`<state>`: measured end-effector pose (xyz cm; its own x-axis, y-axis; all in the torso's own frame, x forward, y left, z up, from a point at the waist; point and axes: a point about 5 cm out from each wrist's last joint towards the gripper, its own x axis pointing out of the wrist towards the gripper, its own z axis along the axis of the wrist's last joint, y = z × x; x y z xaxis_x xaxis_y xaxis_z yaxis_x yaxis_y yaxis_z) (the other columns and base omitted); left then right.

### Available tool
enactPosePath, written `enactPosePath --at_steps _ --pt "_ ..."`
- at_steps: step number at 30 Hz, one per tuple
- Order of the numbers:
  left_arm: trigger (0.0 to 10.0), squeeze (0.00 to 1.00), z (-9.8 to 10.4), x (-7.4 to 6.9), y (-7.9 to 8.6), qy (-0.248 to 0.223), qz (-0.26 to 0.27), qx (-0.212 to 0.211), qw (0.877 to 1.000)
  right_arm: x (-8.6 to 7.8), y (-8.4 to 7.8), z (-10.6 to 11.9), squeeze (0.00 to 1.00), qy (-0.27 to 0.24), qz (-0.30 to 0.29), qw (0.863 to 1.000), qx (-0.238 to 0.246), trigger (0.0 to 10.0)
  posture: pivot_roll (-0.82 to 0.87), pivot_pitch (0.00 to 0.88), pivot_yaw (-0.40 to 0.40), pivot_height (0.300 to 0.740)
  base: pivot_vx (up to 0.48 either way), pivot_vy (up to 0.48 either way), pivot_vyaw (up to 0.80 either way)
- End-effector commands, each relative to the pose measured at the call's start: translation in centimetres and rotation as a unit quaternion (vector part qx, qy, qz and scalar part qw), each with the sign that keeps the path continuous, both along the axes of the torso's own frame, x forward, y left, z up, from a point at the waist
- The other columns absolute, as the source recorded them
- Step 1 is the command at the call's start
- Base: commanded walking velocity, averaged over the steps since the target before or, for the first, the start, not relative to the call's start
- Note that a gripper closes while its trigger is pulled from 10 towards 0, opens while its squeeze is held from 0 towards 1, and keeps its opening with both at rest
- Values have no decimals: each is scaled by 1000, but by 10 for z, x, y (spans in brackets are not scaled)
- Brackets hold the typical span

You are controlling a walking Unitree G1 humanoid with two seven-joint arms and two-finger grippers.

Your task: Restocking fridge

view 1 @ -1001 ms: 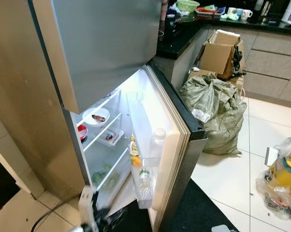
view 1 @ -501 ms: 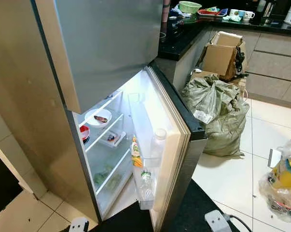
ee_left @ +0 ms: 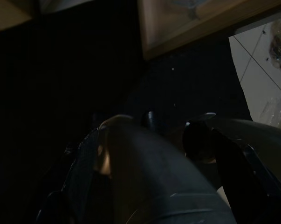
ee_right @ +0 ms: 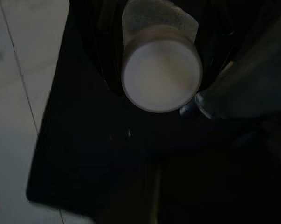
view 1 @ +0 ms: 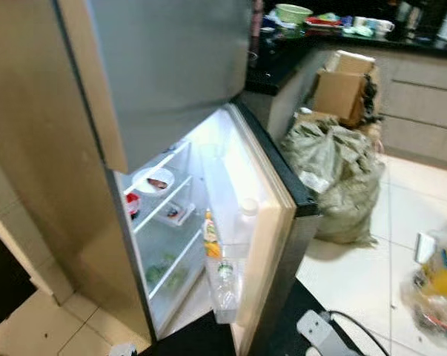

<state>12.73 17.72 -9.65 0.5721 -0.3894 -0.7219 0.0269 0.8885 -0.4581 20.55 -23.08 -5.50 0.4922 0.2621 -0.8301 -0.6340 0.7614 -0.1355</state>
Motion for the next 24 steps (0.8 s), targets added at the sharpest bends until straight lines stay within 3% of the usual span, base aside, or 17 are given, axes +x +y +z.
enactPosePath --at_steps 1,4,8,15,17,19,21,24 --pt "10000 0 -1 -1 -4 2 -3 1 1000 8 2 7 0 -7 43 999 10 10000 -33 0 -23 740 0 0 794" --pt "10000 0 0 1 -4 -2 -5 1 1000 10 7 10 0 7 109 994 14 10000 -33 0 -23 740 0 0 533" --pt "10000 0 0 2 -4 -4 -8 1 1000 12 11 13 0 20 141 990 27 10000 -33 0 -23 740 0 0 0" --pt "10000 0 1 2 -3 -5 -12 3 1000 32 11 36 0 18 222 974 45 10000 -31 0 -18 740 0 0 0" --pt "10000 0 0 2 -3 -6 -14 3 1000 38 16 46 0 22 266 961 69 10000 -31 0 -18 740 0 0 0" --pt "10000 0 0 2 -3 -6 -14 3 1000 40 18 49 0 24 279 957 76 10000 -31 0 -18 740 0 0 0" --pt "10000 0 0 1 -4 -6 -17 2 1000 48 27 61 0 25 319 942 104 10000 -30 0 -18 740 0 0 0" --pt "10000 0 0 1 -4 -6 -18 3 1000 52 32 66 0 21 331 936 117 10000 -30 0 -18 740 0 0 0"
